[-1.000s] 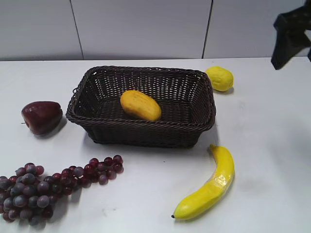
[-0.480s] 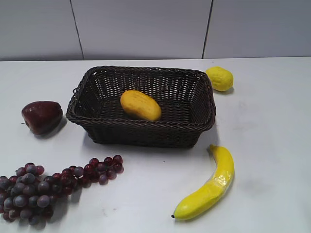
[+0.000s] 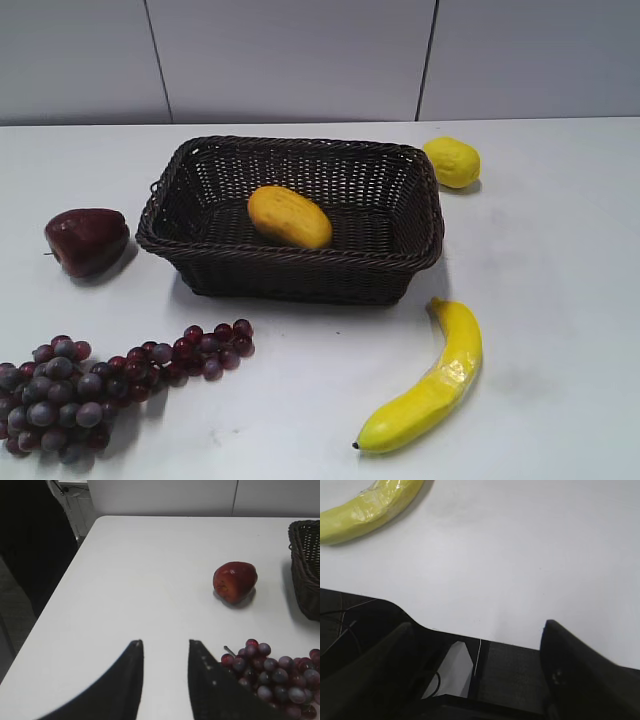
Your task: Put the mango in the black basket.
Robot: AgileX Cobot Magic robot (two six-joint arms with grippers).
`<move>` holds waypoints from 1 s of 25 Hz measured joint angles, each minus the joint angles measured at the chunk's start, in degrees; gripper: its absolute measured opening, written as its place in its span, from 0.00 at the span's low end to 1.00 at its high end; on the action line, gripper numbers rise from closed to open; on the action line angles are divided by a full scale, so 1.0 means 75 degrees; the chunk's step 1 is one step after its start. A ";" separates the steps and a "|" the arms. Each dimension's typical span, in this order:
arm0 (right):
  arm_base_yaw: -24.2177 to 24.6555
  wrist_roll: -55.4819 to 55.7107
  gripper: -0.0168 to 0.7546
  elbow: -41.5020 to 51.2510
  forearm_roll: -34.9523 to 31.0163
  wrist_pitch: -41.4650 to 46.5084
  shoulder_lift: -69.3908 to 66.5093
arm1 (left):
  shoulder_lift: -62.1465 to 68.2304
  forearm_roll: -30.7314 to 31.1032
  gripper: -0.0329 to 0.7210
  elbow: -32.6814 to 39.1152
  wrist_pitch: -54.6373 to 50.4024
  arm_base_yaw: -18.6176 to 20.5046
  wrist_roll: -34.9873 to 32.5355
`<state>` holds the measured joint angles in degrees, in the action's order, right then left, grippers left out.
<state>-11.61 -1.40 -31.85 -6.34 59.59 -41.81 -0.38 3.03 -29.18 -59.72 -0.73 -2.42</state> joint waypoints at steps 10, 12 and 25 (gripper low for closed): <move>0.0000 -0.0287 0.78 0.0374 0.0000 0.0071 0.2213 | 0.0000 0.0000 0.36 0.0000 0.0000 0.0000 0.0000; 0.0000 -0.0330 0.78 0.0374 0.0000 0.0071 0.2643 | 0.0000 0.0000 0.36 0.0000 0.0000 0.0000 0.0000; 0.0000 -0.0362 0.78 0.0391 -0.0003 0.0074 0.5047 | 0.0000 0.0000 0.36 0.0000 0.0000 0.0000 0.0000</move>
<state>-11.61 -4.11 -28.92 -6.37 60.14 -3.96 -0.38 3.03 -29.18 -59.72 -0.73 -2.42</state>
